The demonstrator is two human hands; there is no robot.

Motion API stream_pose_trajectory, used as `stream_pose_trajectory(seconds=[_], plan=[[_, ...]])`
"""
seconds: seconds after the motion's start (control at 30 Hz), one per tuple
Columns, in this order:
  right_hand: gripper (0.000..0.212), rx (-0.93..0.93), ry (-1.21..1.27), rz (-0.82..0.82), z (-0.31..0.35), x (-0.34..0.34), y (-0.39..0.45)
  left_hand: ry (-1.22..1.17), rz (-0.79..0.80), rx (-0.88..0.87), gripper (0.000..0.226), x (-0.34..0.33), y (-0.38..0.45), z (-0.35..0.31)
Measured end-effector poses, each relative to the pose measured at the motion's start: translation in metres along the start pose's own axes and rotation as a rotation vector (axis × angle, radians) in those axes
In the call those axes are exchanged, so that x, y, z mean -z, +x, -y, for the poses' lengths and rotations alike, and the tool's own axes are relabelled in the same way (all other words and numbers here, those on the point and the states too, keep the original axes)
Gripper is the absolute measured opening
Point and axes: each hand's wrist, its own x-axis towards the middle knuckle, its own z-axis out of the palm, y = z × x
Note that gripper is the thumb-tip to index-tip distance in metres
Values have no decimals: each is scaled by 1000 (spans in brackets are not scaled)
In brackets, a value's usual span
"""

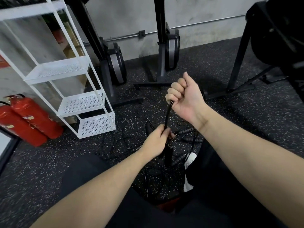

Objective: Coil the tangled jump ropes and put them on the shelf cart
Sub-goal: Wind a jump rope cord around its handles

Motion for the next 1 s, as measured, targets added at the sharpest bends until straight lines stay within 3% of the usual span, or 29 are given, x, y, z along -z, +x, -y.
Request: stream_pose_trajectory(seconds=[0.07,0.23,0.3,0.4,0.53,0.63,0.7,0.77,0.9,1.0], plan=[[51,25,-54,-5,0,2,-1,-53,-54,33,28,5,1,-2],[67,-47,-762,12,-19,30,-3,-299,-101,85,23,15,7,-8],[61,-112,-963,51,-35,47,-4,-317,-134,81,23,19,12,-15],[57,-187,-1107,123,-57,65,-10,-356,-191,101,26,25,18,-24],[89,-58,-1135,173,-61,66,-10,-482,-232,105,28,35,26,-32],[100,-3,-1231,239,-59,69,-9,-878,-318,152,21,41,30,-48],[101,-23,-1277,243,-59,67,-11,-1018,-349,146,22,43,33,-53],[90,-42,-1266,213,-60,66,-10,-943,-368,121,25,44,32,-54],[45,15,-1263,152,-62,71,-6,-502,-331,77,30,44,20,-56],[14,112,-1084,115,-60,65,-4,-514,-276,51,27,44,17,-62]])
